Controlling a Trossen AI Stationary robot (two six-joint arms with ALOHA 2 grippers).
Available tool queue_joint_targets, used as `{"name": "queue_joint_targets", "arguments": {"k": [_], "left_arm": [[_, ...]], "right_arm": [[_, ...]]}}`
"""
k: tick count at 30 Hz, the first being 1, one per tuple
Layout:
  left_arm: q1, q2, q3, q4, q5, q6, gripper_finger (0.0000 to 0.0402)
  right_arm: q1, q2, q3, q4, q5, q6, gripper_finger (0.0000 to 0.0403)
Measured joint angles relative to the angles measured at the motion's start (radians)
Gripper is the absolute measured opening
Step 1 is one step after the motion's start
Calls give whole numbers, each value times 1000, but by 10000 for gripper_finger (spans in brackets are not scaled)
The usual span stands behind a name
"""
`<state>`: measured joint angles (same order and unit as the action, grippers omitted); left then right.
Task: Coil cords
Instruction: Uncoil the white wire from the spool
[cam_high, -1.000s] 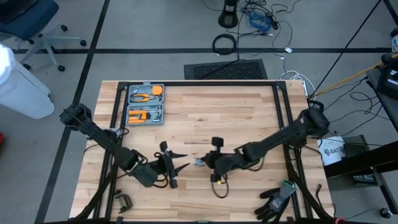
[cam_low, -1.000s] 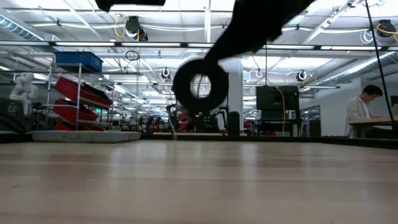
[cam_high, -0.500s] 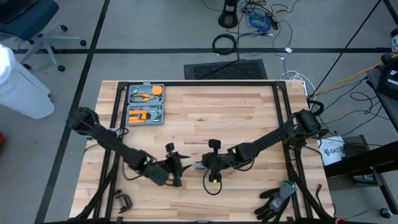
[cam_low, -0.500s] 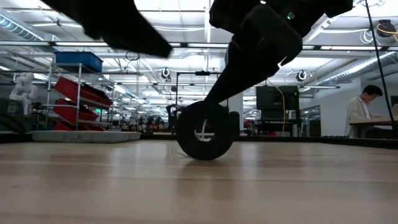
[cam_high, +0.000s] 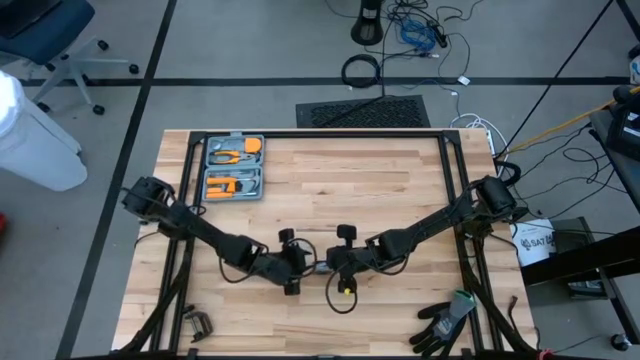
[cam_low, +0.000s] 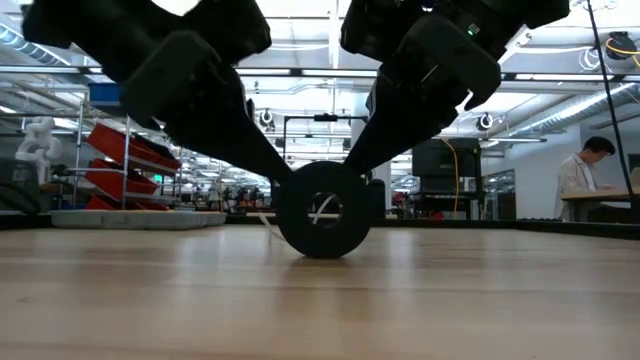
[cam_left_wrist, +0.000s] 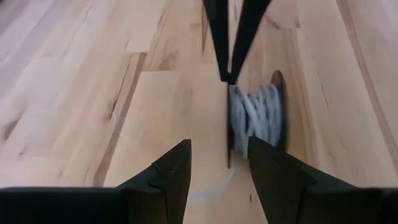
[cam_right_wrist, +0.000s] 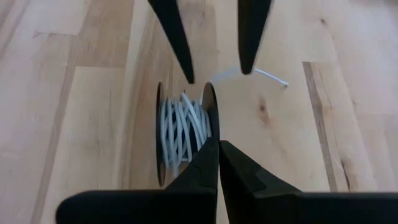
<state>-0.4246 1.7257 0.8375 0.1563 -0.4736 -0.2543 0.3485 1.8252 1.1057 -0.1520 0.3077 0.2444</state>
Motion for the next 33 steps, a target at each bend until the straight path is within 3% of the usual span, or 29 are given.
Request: {"name": "queue_joint_targets", "arguments": {"k": [12, 24, 33], "left_arm": [[46, 0, 0, 1, 106, 7, 163], [78, 3, 0, 15, 183, 8, 125], [78, 7, 0, 20, 182, 44, 55]], "right_arm": [[0, 0, 0, 5, 0, 2, 0], [0, 0, 0, 6, 0, -1, 0], [0, 0, 0, 6, 0, 1, 0]]}}
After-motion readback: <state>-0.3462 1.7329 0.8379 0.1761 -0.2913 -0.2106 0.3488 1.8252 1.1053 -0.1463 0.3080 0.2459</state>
